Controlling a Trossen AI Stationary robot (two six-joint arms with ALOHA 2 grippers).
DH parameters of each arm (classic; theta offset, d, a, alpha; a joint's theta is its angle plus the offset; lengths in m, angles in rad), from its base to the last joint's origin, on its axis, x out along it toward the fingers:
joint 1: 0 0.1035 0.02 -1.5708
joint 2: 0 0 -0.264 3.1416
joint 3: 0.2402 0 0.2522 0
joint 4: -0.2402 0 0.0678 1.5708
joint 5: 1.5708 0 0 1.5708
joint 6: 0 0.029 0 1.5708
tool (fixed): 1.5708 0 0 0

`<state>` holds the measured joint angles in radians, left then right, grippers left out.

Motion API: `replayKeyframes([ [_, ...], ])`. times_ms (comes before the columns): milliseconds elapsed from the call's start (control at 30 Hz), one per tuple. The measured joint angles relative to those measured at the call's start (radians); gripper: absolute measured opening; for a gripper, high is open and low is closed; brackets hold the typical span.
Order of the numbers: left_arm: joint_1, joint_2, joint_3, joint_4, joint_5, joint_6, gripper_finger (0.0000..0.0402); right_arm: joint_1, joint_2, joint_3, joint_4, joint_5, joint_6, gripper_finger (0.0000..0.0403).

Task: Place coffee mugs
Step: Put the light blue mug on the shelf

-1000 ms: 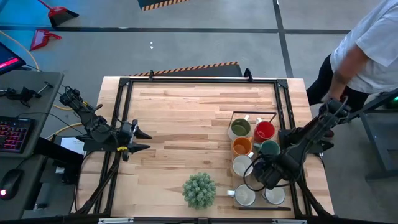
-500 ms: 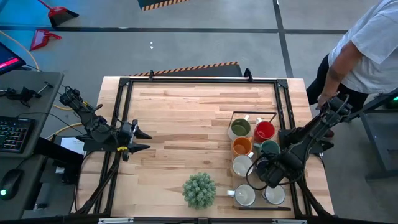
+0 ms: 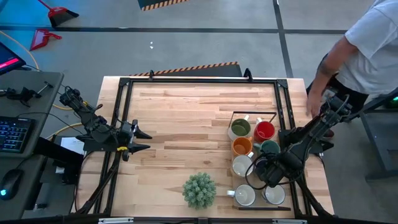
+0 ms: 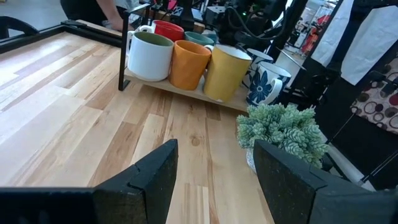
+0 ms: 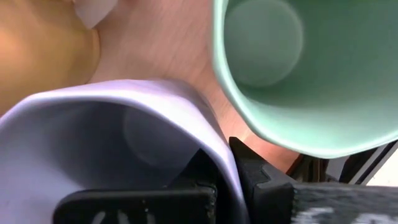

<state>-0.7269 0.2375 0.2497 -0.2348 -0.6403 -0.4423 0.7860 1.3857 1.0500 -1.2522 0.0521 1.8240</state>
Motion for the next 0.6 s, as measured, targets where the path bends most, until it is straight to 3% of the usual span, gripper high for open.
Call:
replayKeyframes([
  [600,0.0,0.0,0.0,0.0,0.0,0.0,0.0197,0.0,0.0,0.001,0.01,-0.002,-0.007,0.001],
])
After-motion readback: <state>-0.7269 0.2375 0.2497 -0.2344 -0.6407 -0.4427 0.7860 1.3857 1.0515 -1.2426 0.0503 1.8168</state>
